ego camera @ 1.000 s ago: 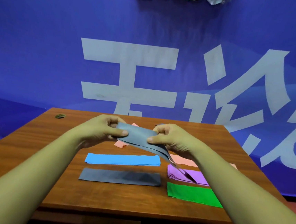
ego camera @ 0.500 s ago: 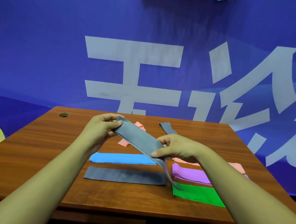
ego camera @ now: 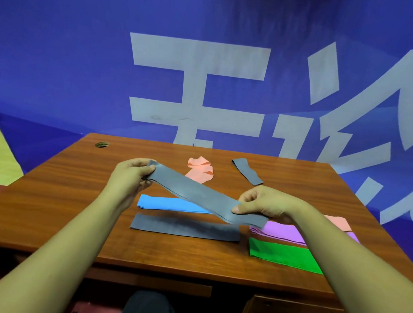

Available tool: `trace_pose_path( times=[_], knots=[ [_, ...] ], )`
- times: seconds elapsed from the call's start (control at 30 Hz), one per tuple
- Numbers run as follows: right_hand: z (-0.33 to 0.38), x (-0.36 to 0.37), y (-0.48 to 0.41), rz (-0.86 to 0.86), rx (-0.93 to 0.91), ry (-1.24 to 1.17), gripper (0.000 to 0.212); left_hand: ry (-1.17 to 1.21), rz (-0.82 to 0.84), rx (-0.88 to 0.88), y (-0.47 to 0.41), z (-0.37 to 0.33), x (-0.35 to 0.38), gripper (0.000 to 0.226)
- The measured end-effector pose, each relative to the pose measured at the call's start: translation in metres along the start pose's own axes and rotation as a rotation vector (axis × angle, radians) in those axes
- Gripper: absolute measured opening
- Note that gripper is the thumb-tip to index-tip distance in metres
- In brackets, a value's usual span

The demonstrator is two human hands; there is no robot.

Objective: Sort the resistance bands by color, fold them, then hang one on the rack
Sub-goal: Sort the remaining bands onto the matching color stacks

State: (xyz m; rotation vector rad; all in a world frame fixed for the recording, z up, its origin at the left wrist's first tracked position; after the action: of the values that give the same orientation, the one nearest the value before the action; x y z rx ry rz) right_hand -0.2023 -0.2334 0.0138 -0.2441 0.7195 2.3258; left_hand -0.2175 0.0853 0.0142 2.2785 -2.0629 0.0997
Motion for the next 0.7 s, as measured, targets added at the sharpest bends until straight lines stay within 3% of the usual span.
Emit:
trace_pose_path(
  times=[0.13, 0.33, 0.5, 0.7],
  knots=[
    [-0.013, 0.003, -0.004, -0.023, -0.005, -0.109, 0.015, -0.062, -0.017, -0.04, 0.01, 0.023, -0.021, 0.011],
    [-0.034, 0.013, -0.014, -0.356, -0.029, -0.372, 0.01, -0.194, -0.064, -0.084, 0.02, 0.06, -0.045, 0.015],
    [-0.059, 0.03, -0.029, -0.651, 0.072, -0.23, 0.019, -0.389, -0.055, -0.002, 0.03, 0.088, -0.056, 0.025],
    [-0.061, 0.056, -0.043, -0.801, 0.051, 0.111, 0.027, -0.735, -0.072, 0.031, 0.027, 0.107, -0.056, 0.017]
  ],
)
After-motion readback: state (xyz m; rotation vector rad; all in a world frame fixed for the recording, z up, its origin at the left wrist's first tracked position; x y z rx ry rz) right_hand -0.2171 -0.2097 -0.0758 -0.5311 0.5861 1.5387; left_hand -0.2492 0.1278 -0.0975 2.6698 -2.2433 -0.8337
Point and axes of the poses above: each hand's wrist, its own y-axis away from the middle knuckle, its own x-axis out of the palm, z = x × y, the point moved 3 cm from there along -y, towards the middle knuckle, and after that the axes turned 12 degrees about z, right-handed, at the moved point
